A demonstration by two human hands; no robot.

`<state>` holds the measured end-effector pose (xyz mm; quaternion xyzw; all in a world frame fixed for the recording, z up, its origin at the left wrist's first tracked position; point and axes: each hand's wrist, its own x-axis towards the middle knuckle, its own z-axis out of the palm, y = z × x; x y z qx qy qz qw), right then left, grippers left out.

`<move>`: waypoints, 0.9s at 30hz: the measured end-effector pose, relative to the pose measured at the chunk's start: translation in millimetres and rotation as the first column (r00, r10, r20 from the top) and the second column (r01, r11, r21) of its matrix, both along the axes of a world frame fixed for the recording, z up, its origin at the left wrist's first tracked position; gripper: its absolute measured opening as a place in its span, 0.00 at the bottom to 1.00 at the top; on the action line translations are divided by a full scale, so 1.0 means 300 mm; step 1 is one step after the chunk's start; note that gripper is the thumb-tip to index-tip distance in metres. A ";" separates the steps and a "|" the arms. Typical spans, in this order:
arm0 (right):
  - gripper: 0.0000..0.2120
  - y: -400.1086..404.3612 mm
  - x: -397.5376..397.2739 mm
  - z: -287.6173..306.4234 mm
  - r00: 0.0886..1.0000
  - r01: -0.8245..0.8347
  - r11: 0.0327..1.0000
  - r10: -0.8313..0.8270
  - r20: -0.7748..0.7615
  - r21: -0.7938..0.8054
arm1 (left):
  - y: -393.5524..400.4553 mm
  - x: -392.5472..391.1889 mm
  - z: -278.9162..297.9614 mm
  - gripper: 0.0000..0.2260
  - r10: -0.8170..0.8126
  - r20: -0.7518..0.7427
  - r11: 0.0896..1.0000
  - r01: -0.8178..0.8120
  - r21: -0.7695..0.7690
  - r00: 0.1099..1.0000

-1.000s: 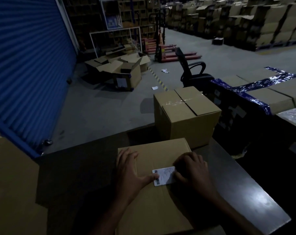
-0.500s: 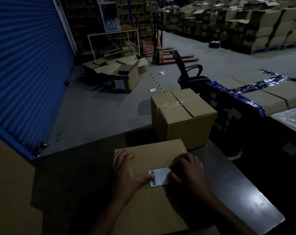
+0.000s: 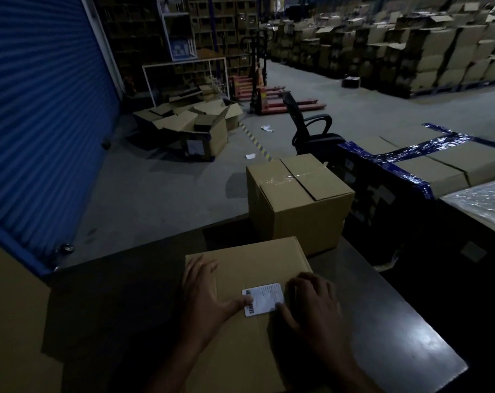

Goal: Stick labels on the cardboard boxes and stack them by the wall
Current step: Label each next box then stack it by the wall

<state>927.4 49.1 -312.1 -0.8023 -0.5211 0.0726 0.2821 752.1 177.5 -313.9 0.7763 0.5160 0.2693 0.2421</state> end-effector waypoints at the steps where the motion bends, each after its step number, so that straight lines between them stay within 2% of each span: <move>1: 0.23 0.007 0.008 0.003 1.000 -0.013 1.000 0.014 -0.004 0.010 | -0.005 -0.003 -0.006 0.50 0.017 -0.003 1.000 -0.017 0.013 1.000; 4: 0.22 0.034 0.047 0.024 0.995 -0.095 0.995 0.095 0.006 -0.011 | -0.039 -0.012 -0.037 0.46 0.100 -0.022 0.992 -0.098 0.077 0.995; 8: 0.20 0.061 0.098 0.038 0.979 -0.194 0.980 0.196 0.046 -0.049 | -0.102 -0.025 -0.089 0.47 0.170 -0.068 0.979 -0.161 0.128 0.983; 12: 0.18 0.078 0.093 0.040 0.964 -0.228 0.969 0.239 0.120 -0.096 | -0.112 -0.021 -0.071 0.48 0.174 -0.112 0.979 -0.161 0.122 0.978; 17: 0.18 0.108 0.118 0.047 0.962 -0.250 0.958 0.262 0.071 -0.140 | -0.093 -0.002 -0.014 0.50 0.107 -0.231 0.988 -0.078 0.130 0.967; 19: 0.20 0.115 0.125 0.054 0.959 -0.269 0.950 0.279 0.045 -0.157 | -0.091 -0.001 -0.021 0.47 0.094 -0.205 0.983 -0.058 0.175 0.974; 22: 0.29 0.126 0.124 0.068 0.952 -0.296 0.938 0.306 0.031 -0.179 | -0.093 -0.002 -0.042 0.46 0.096 -0.203 0.978 -0.055 0.202 0.974; 23: 0.29 0.131 0.123 0.073 0.952 -0.299 0.938 0.306 0.017 -0.174 | -0.094 -0.004 -0.046 0.47 0.090 -0.206 0.980 -0.049 0.195 0.974; 27: 0.11 0.157 0.120 0.067 0.951 -0.299 0.945 0.306 0.038 -0.130 | -0.101 -0.010 -0.021 0.53 0.056 -0.247 0.990 -0.022 0.136 0.967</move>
